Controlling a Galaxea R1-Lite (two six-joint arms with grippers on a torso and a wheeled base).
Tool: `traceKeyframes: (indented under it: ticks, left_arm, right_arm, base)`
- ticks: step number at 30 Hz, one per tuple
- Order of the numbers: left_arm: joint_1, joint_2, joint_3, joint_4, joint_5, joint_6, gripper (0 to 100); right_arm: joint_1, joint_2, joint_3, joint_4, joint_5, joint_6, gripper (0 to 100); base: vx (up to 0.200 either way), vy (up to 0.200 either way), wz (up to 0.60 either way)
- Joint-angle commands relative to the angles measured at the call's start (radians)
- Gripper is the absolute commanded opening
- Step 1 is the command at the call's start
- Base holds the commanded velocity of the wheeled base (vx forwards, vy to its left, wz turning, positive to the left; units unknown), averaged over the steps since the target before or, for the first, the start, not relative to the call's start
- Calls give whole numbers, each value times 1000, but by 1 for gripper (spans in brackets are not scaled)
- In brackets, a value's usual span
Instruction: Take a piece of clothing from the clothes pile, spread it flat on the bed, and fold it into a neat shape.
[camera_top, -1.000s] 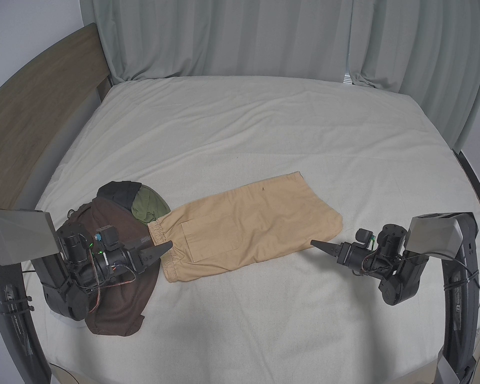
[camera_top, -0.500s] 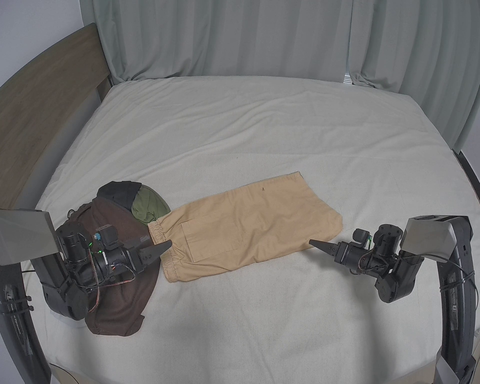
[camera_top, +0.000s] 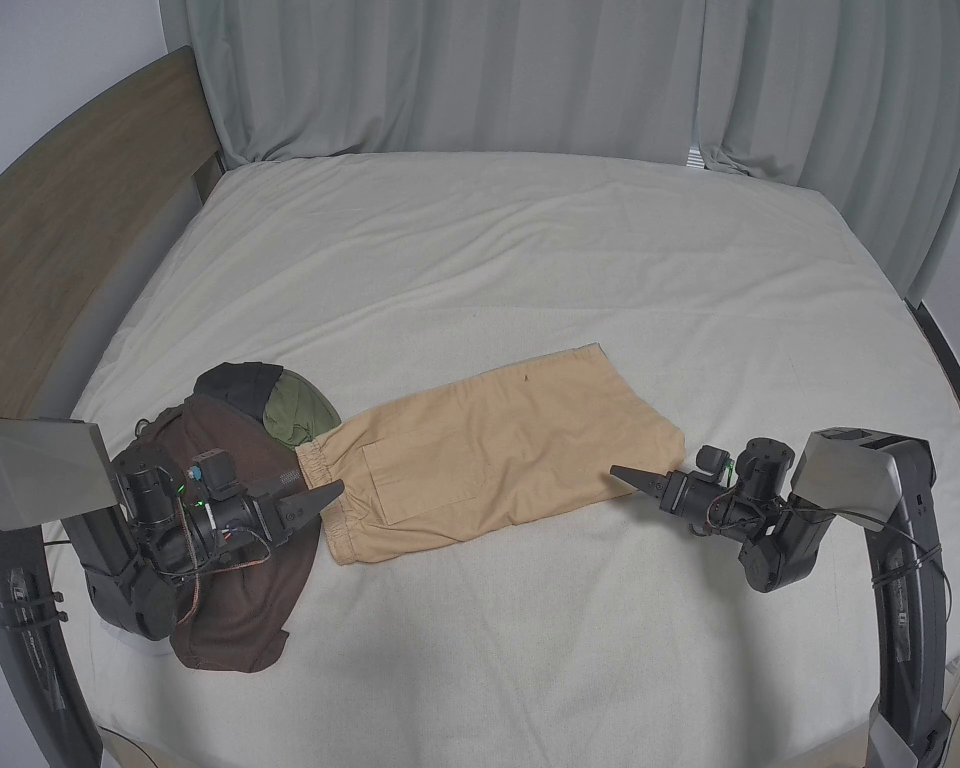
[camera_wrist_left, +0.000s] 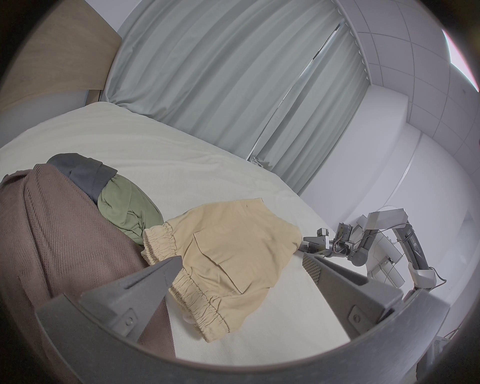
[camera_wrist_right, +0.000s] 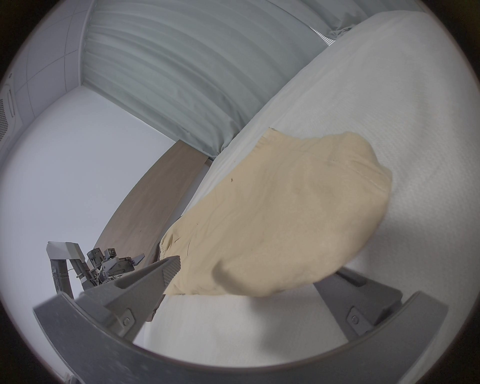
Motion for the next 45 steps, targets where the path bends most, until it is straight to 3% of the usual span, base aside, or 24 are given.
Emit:
traceKeyframes:
  ticks: [1,16,36,37,45]
  left_arm:
    - [1,3,0,1,0,-1,100]
    - [-1,3,2,-1,-2,-2,100]
    - [-1,3,2,-1,-2,-4,100]
    - [-1,3,2,-1,-2,-4,100]
    - [-1,3,3,-1,-2,-4,100]
  right_arm:
    - [13,7,-25,11,0,1,100]
    - [55,31,-151,89,-88,7,100]
    - [75,30,-134,92,-89,8,100]
    - [73,30,-134,92,-89,8,0]
    - [76,31,-134,92,-95,8,0]
  base:
    - [0,0,0]
    - [0,0,0]
    - [0,0,0]
    - [0,0,0]
    - [0,0,0]
